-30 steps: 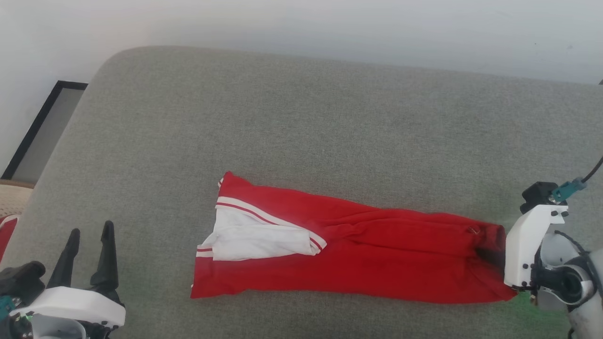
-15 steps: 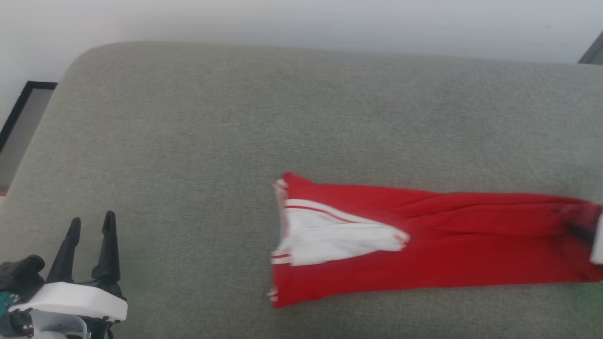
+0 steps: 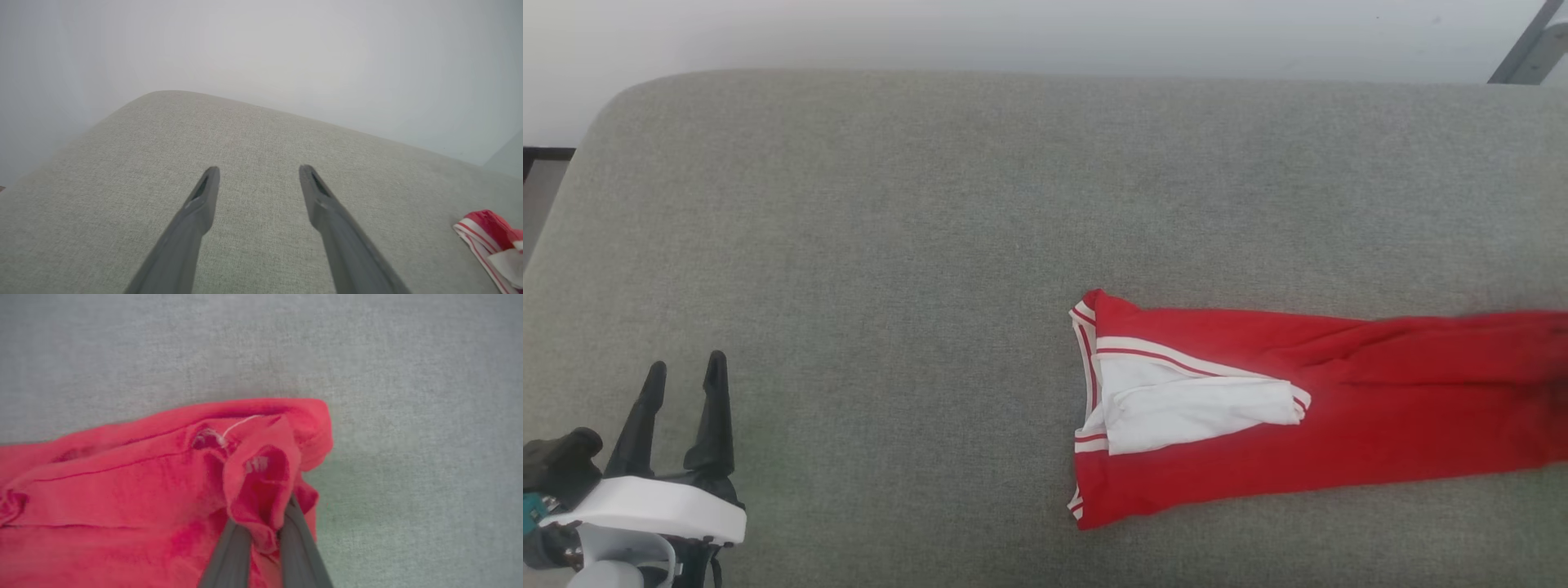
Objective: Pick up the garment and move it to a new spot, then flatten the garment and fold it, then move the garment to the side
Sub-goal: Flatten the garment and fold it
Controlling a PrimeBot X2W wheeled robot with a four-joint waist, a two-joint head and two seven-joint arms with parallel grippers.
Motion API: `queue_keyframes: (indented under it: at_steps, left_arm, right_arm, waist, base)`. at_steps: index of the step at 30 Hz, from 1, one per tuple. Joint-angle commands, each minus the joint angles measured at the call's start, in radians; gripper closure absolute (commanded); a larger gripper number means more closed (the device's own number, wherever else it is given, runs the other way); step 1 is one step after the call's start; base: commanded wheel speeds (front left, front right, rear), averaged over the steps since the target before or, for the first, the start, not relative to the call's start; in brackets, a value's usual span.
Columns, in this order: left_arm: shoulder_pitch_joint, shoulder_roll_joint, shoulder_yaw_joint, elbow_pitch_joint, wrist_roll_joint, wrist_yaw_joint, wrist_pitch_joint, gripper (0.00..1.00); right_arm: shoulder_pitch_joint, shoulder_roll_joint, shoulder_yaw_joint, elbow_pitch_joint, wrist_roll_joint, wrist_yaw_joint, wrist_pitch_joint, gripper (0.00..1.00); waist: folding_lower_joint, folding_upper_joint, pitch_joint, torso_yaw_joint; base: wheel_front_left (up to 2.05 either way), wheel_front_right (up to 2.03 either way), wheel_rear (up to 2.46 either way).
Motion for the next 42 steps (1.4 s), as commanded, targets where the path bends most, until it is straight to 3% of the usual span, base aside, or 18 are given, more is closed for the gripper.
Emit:
queue_keyframes:
  at_steps: [1, 9, 17, 22, 34, 36, 42]
  left_arm:
    - [-0.008, 0.001, 0.004, -0.006, -0.009, -0.002, -0.004, 0.0]
    - [0.019, -0.004, 0.006, -0.012, -0.018, -0.002, -0.004, 0.0]
    - [0.01, -0.01, -0.019, -0.008, -0.018, -0.002, -0.004, 0.0]
    - [-0.002, -0.012, -0.041, -0.005, -0.019, -0.002, -0.004, 0.0]
    - [-0.036, -0.013, -0.068, 0.014, -0.034, -0.002, -0.004, 0.0]
    - [-0.039, -0.014, -0.067, 0.016, -0.036, -0.002, -0.004, 0.0]
    - [-0.035, -0.014, -0.053, 0.017, -0.042, -0.002, -0.004, 0.0]
  right_arm:
    - [0.003, 0.008, 0.015, -0.028, 0.013, -0.001, 0.008, 1.0]
    - [0.083, 0.04, 0.105, -0.308, 0.083, -0.001, 0.051, 1.0]
    - [0.115, 0.142, 0.232, -0.547, 0.073, -0.001, 0.107, 1.0]
    - [0.089, 0.19, 0.321, -0.565, 0.07, -0.001, 0.114, 1.0]
    - [-0.005, 0.267, 0.51, -0.444, 0.096, -0.001, 0.038, 1.0]
    - [-0.021, 0.264, 0.535, -0.43, 0.097, -0.001, 0.021, 0.0]
    - [-0.048, 0.251, 0.566, -0.433, 0.128, -0.001, 0.0, 0.0]
  waist:
    - [0.0, 0.0, -0.003, -0.003]
    - [0.0, 0.0, -0.023, -0.009]
    - [0.0, 0.0, -0.043, 0.023]
    - [0.0, 0.0, -0.047, 0.056]
    - [0.0, 0.0, -0.041, 0.113]
    - [0.0, 0.0, -0.04, 0.116]
    - [0.0, 0.0, -0.043, 0.106]
  base:
    - [0.0, 0.0, 0.0]
    - [0.0, 0.0, 0.0]
    - [0.0, 0.0, 0.0]
    - [0.0, 0.0, 0.0]
    - [0.0, 0.0, 0.0]
    - [0.0, 0.0, 0.0]
    - [0.0, 0.0, 0.0]
